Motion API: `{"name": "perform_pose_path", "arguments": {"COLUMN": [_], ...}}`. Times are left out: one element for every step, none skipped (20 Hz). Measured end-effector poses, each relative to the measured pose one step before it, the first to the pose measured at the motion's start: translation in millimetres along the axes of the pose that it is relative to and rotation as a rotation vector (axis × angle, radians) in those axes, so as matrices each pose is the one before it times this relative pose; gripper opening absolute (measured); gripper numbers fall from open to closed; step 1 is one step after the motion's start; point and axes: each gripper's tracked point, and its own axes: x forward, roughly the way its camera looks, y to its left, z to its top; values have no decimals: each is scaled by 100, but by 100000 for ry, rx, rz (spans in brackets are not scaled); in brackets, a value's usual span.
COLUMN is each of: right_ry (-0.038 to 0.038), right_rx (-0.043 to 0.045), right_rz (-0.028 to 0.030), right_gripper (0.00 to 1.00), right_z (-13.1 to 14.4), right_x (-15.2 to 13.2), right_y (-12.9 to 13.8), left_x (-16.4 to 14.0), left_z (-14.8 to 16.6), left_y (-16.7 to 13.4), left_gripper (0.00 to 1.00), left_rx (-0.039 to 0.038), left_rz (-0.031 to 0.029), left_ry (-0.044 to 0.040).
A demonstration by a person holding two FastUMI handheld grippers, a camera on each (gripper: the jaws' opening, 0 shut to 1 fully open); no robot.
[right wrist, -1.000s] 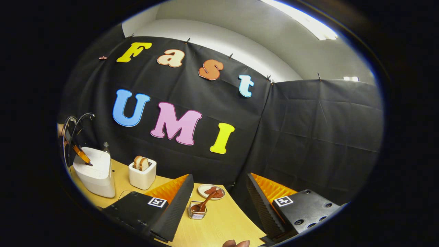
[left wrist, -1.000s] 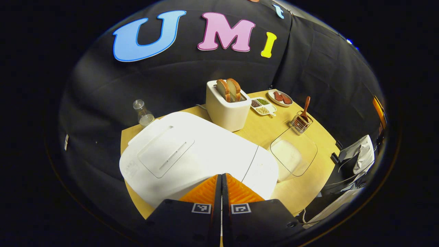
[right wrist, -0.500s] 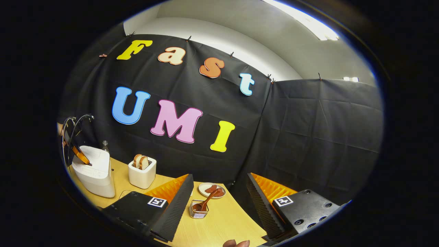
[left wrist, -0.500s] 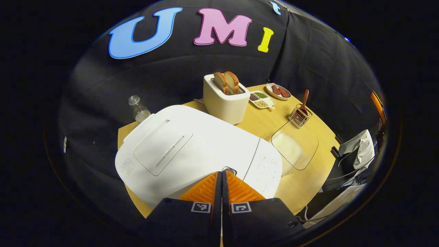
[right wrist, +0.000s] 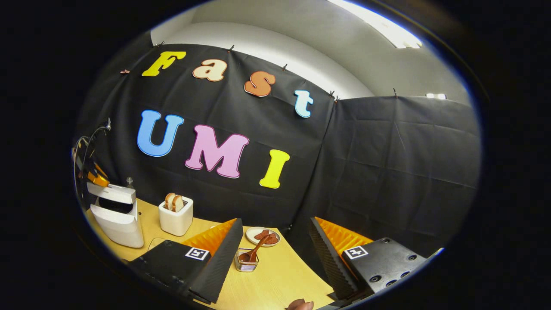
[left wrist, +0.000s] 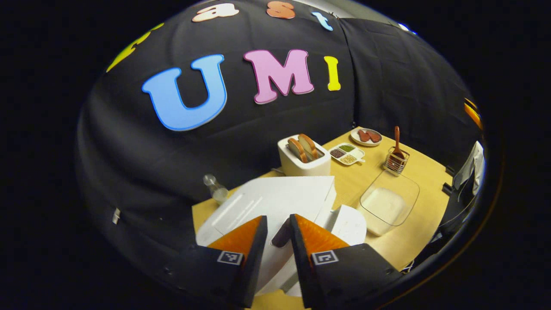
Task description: Close the left gripper, press the button to open the rice cooker; take a wooden spoon from the chopstick holder with the right hand, scoop a spoonful of rice and pour it into the rice cooker, then put the wooden spoon back into the chopstick holder.
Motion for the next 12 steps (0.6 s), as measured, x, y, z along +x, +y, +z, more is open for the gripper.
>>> {"name": "perform_pose_path", "arguments": {"right_ry": [-463,-638,-535,-563,-505,-589,-406,-57,-535,-598,-576,-99], "right_rx": [-68,128,63,-125,-410,-453,-334,-160,91,-174,-326,-182], "right_rz": [170,445,529,568,405,373,472,373,639,213,237,550], "right_gripper": [97,97,97,97,97,97,97,97,97,97,97,97], "right_z": [199,227,222,236,224,186,206,62,170,352,88,-54], "right_x": [-180,-72,-239,-159,-162,-168,-200,-223,-290,-146,-49,69], "right_y": [27,91,136,114,81,-11,10,-59,-20,-59,-166,-33], "left_x": [-762,-710,-351,-1292,-1147,-937,-1020,-1178,-997,-877,-985,-1089], "left_z": [1028,1063,543,1269,746,1089,1044,1135,1381,1462,701,502], "left_y": [1246,1359,1004,794,299,229,205,162,429,-242,-819,-527], "left_gripper": [55,69,90,96,96,96,96,96,96,96,96,96], "left_rx": [2048,1453,289,-676,-997,-1046,-1072,-1434,-3098,-4804,-5587,-4666], "left_rz": [5108,5686,3771,3476,2879,1894,1246,1645,2984,381,-453,26], "left_ry": [-3538,-3585,-3104,-3601,-3854,-4423,-4175,-4375,-5778,-5167,-2834,-182]}}
